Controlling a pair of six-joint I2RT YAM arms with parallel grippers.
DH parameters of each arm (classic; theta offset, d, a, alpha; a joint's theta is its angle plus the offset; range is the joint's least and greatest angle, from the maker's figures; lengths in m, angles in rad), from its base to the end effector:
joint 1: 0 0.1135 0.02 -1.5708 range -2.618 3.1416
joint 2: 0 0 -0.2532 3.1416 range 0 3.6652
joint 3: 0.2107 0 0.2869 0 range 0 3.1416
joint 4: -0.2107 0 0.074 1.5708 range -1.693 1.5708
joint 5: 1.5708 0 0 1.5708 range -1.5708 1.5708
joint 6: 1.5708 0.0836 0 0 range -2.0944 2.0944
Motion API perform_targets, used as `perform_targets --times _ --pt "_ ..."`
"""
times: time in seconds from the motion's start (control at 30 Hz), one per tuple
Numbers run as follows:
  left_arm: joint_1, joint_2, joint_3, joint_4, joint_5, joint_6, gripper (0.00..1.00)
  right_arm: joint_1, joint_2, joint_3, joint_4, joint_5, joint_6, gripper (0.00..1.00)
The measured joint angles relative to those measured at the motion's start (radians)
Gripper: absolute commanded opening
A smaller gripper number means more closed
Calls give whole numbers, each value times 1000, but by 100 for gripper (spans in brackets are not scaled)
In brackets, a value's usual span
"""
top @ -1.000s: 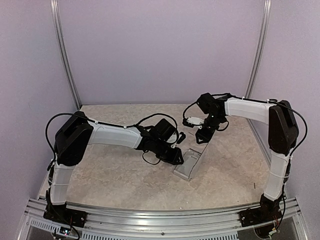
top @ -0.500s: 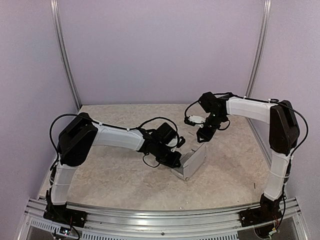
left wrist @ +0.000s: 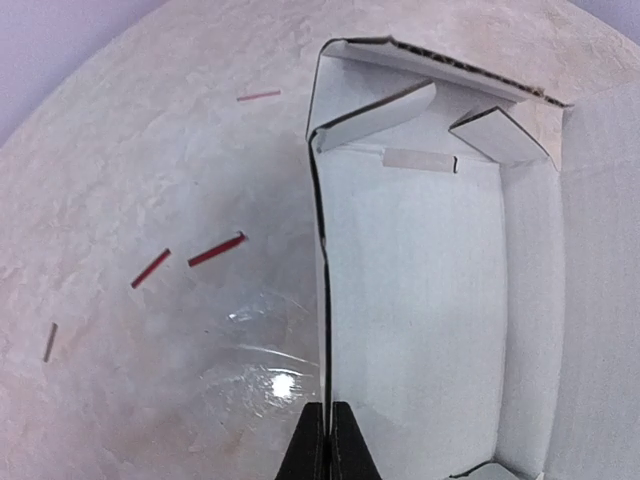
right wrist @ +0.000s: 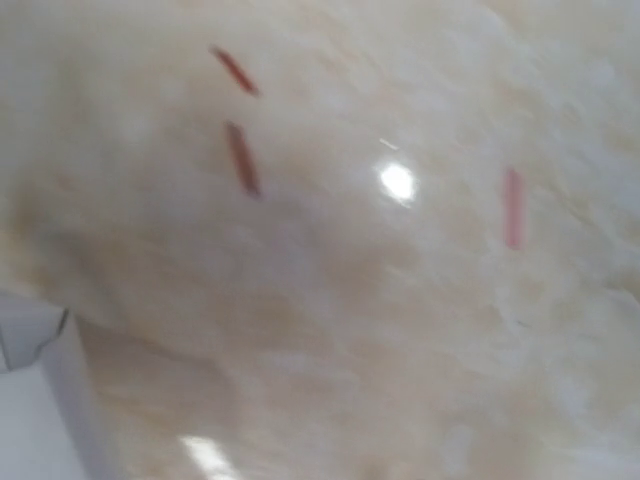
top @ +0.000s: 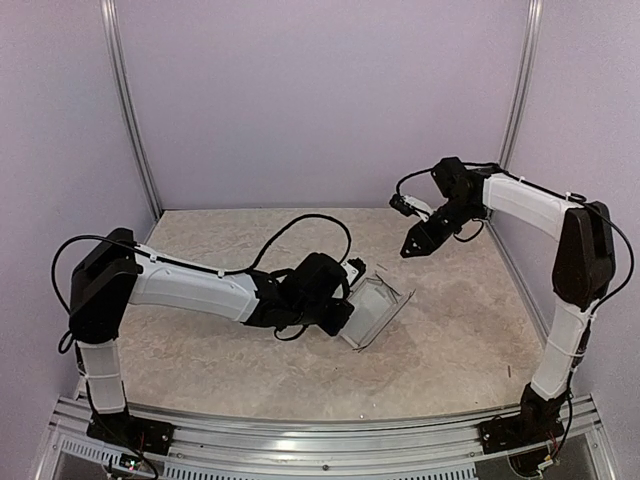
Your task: Fold the paper box
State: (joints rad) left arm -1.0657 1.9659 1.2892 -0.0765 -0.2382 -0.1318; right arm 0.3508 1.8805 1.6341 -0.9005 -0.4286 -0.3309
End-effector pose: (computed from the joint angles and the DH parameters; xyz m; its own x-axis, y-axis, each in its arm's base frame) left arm 0.2529 -0.4167 0.1121 -0.4289 0.5118 -0.7444 0.7170 0.6941 0.0641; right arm 0.4065 0.1858 0.2077 -0.6558 -0.5547 -0.5121 -0.7255 0.6505 0.2246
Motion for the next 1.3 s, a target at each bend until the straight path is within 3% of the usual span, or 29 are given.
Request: perform_targets --times 0.23,0.57,0.93,1.13,1.3 --pt "-51 -35 -26 110 -206 148 0 3 -16 -10 -26 -164 -20 40" --pt "-53 -35 -26 126 -288 196 0 26 -16 -43 -77 -293 -77 42" --pt "-54 -35 -26 129 -295 209 0 90 -16 -70 -64 -274 -92 36" --pt "-55 -35 -26 127 -303 209 0 135 -18 -74 -19 -201 -87 31" --pt "-56 -35 -26 127 -304 208 0 162 -45 -112 55 -117 -70 33"
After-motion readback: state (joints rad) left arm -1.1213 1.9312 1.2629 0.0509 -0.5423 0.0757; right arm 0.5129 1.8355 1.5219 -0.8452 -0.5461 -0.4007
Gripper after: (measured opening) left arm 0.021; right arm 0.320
